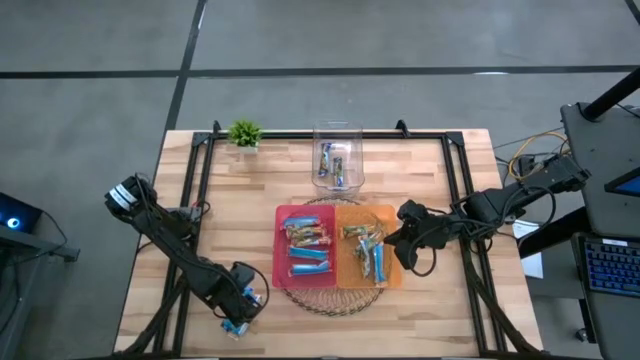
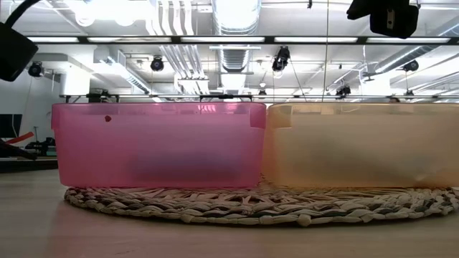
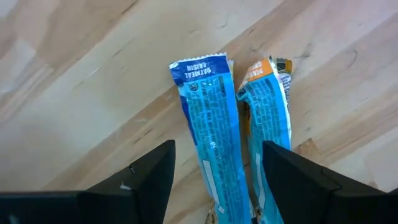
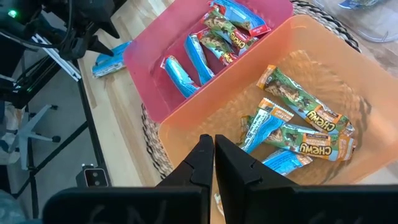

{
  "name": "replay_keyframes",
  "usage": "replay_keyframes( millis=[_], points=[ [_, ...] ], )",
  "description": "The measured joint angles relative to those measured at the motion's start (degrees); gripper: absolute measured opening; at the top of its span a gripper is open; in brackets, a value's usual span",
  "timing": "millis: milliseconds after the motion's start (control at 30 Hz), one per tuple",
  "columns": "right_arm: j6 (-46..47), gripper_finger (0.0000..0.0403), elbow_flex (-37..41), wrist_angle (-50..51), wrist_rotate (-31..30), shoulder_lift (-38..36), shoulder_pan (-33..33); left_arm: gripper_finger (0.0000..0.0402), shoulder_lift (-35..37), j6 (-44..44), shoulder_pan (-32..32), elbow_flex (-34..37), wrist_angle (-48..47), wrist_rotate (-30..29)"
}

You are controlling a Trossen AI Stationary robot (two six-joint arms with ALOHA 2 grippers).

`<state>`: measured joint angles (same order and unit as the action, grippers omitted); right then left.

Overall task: Pick and place Granola Bars by type
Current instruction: Put the blue granola bar into the transparent bin

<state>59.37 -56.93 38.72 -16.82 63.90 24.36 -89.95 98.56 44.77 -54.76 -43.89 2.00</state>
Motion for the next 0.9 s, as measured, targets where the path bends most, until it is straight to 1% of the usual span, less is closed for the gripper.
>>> replay_keyframes(
  millis=[400,600,800,900],
  points=[
    [-0.34,0.0009,0.04,0.02,0.00,0.01,0.00,0.0222,-0.02,0.11,-0.02,1.66,1.24,0.00],
    [-0.39,0.0009,0.18,0.05,-0.01,0.02,0.00,0.0222,-0.02,0.07,-0.01,2.15,1.61,-1.04],
    [0.23,0.0009,0.41,0.04,0.00,0.02,0.00,0.0222,-0.02,0.54,-0.02,4.35,6.10,-1.03],
    [0.25,0.0009,0.48,0.04,0.00,0.02,0.00,0.0222,-0.02,1.02,-0.02,5.03,6.34,-1.04]
  ],
)
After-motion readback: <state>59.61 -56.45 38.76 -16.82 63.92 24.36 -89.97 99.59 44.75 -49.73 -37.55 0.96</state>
